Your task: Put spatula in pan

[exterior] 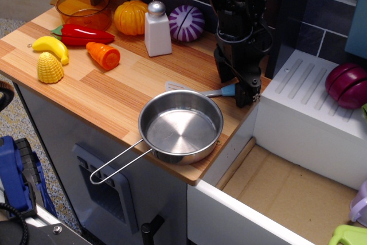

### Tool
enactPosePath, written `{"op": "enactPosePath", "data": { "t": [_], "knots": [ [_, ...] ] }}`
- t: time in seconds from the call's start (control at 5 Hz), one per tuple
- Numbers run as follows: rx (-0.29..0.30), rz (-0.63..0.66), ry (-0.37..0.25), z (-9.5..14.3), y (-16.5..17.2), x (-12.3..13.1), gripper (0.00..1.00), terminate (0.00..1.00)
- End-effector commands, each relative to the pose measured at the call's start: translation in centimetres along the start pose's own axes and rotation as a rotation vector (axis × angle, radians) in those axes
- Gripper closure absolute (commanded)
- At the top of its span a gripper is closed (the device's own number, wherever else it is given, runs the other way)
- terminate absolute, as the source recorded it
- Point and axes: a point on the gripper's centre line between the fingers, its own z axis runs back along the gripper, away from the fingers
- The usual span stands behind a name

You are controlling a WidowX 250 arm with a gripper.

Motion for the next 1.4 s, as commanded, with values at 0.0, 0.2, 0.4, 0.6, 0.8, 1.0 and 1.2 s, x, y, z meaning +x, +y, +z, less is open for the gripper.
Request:
{"op": "enactPosePath", "data": {
  "t": [0.0,0.2,0.4,0.6,0.8,1.0,1.2],
  "knots": [
    [-0.010,-0.042,-0.022,-0.4,1.6,0.7,1.00,0.00],
    [-0.053,-0.093,0.014,0.5,2.6,1.2,1.00,0.00],
    [-0.157,-0.168,0.083,2.0,4.3,1.4,1.00,0.00],
    [-0.182,-0.200,0.143,4.3,5.4,1.5,1.00,0.00],
    [-0.135,-0.089,0.166,6.4,2.8,1.1,1.00,0.00],
    [-0.079,0.083,0.136,8.0,-0.9,-0.1,1.00,0.00],
    [-0.010,0.161,0.114,9.0,-3.6,-0.9,1.00,0.00]
  ]
}}
